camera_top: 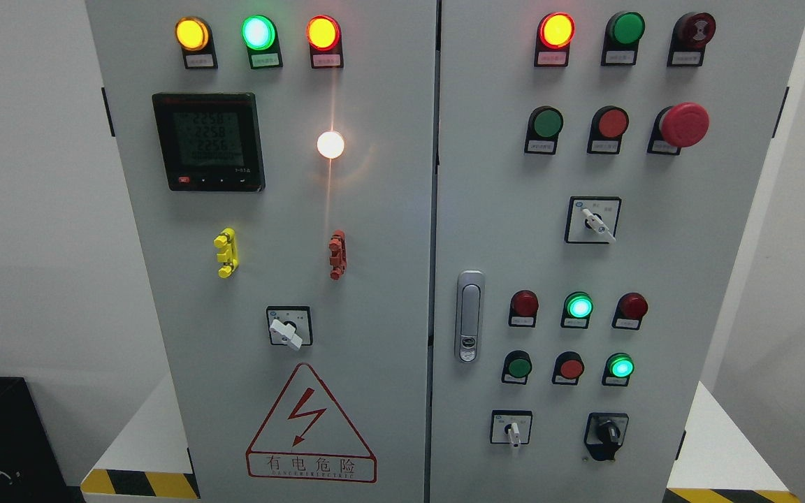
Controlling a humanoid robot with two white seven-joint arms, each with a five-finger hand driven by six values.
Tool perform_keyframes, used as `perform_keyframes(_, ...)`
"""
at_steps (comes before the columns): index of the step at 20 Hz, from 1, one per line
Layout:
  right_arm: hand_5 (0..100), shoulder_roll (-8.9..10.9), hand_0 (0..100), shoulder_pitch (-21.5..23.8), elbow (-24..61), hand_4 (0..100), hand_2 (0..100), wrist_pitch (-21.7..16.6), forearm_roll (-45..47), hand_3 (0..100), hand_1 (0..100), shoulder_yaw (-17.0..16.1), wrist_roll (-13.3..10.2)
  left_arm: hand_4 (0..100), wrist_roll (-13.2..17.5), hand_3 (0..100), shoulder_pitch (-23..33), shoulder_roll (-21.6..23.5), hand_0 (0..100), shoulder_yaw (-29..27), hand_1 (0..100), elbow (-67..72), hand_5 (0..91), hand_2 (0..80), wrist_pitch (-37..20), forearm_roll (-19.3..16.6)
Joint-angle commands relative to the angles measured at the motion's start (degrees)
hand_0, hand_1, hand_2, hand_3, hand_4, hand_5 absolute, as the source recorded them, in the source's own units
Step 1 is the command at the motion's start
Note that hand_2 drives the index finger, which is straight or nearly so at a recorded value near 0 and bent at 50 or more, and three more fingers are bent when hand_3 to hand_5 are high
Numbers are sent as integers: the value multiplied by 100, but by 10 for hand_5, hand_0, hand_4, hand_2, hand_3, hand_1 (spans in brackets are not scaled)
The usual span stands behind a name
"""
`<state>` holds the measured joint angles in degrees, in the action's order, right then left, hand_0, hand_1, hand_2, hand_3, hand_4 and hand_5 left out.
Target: Flip black knob to close circuit
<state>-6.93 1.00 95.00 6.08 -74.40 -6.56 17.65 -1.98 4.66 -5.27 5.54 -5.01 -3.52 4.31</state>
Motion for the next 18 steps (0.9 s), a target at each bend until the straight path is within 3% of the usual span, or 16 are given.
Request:
perform_keyframes(1, 895, -10, 0, -486, 739, 931, 913, -1, -40, 1000, 0, -301, 159, 0, -4, 0, 0, 0, 120, 0, 556, 0, 0, 0, 0, 0)
perform_keyframes(7, 894, -11, 0, -566, 792, 930, 912, 7, -40, 1000, 0, -390, 230, 0, -4, 0, 0, 0, 120, 0, 556, 0, 0, 0, 0, 0)
perform_keyframes(18, 890, 7, 0, -1119, 537, 924, 905, 16, -260, 1000, 0, -697, 415, 0, -4, 0, 0, 0, 120, 0, 556, 0, 0, 0, 0, 0)
